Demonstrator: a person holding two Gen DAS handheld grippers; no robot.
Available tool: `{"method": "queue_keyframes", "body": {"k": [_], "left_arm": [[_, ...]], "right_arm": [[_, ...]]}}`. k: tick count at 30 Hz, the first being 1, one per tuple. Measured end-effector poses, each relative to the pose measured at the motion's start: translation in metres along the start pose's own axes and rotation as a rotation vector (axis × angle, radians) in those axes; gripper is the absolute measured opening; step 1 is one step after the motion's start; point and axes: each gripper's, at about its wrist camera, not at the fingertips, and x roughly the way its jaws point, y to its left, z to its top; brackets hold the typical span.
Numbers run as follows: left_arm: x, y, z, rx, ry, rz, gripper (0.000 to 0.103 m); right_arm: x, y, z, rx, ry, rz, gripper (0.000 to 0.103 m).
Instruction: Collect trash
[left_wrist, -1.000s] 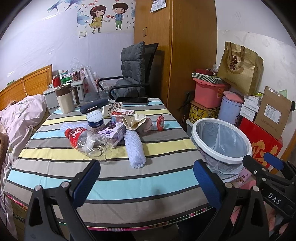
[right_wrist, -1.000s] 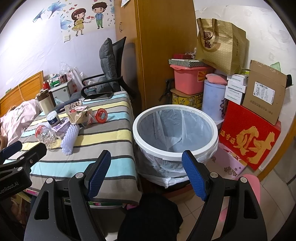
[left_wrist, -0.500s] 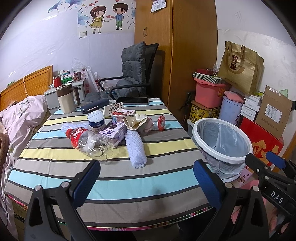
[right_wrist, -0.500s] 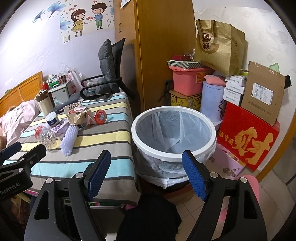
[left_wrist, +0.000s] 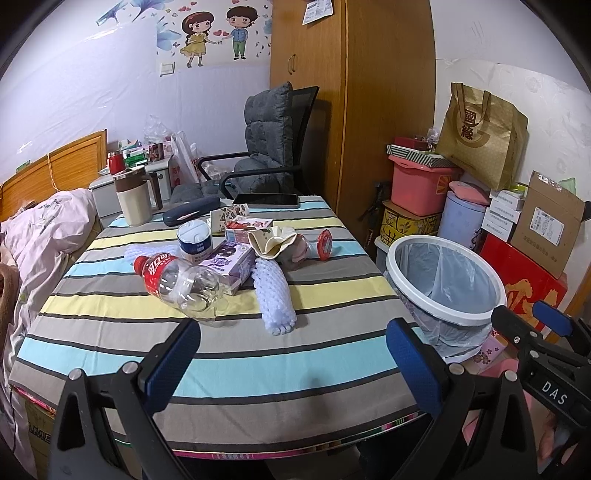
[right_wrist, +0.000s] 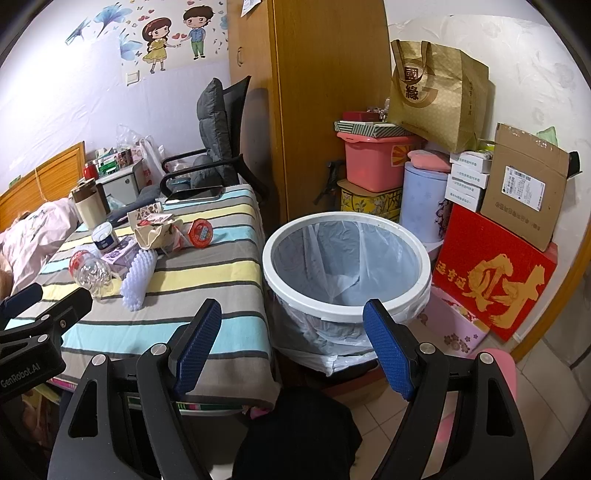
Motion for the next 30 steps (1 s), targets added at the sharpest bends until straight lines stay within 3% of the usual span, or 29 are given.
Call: {"method": "queue_keyframes", "body": {"k": [30], "left_arm": [[0.0009,0.0028,0.0022,-0.006,0.0,0.003,0.102]], "right_arm": [[-0.0021,0.0003,0.0002,-0.004,-0.003,-0.001,0.08]]}}
